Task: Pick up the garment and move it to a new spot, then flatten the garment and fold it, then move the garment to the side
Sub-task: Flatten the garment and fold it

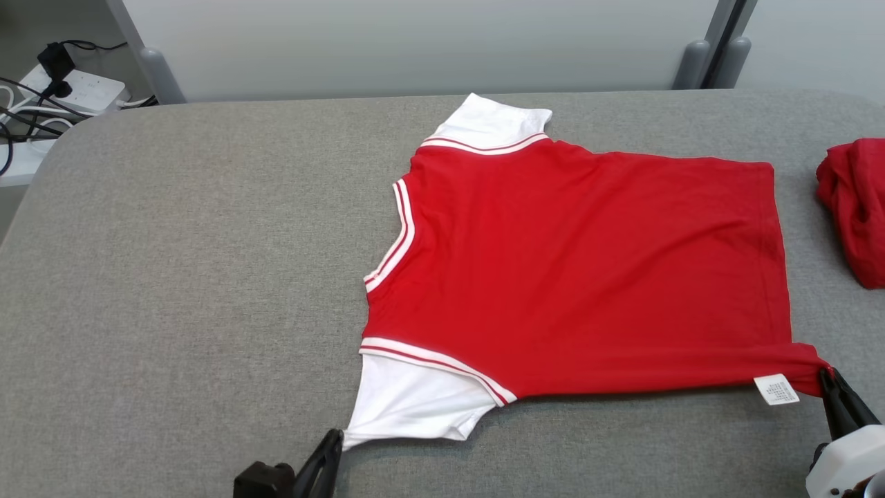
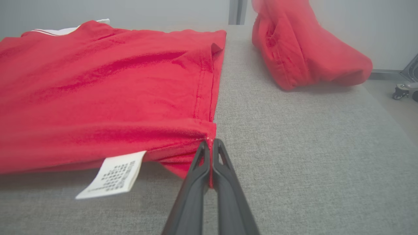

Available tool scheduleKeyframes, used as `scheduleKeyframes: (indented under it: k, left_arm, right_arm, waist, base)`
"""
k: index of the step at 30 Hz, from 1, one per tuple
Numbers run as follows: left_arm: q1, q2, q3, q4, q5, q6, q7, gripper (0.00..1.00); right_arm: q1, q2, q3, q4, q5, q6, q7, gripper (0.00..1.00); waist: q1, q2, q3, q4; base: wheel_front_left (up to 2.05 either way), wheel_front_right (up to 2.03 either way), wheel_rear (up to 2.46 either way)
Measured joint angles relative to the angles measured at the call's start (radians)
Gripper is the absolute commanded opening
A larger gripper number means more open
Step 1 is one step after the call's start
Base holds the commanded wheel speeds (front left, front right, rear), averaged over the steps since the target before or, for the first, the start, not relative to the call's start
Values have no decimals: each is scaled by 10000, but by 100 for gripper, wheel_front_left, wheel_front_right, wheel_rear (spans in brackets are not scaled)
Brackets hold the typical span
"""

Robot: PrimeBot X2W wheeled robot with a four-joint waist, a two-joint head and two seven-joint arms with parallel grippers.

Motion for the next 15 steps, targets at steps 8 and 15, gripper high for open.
scheduleKeyframes:
  k: [8, 15]
  left_arm:
    - [358, -242, -355, -161, -31, 69, 376, 0]
    - [351, -322, -458, 29, -226, 67, 407, 0]
  right_arm:
    - [-48, -35, -125, 360, -284, 0, 0, 0]
    - [-81, -35, -244, 614, -516, 0, 0, 11]
  waist:
    - [0, 0, 59, 250]
    - [0, 0, 111, 395]
  base:
    - [0, 0, 0]
    - [0, 0, 0]
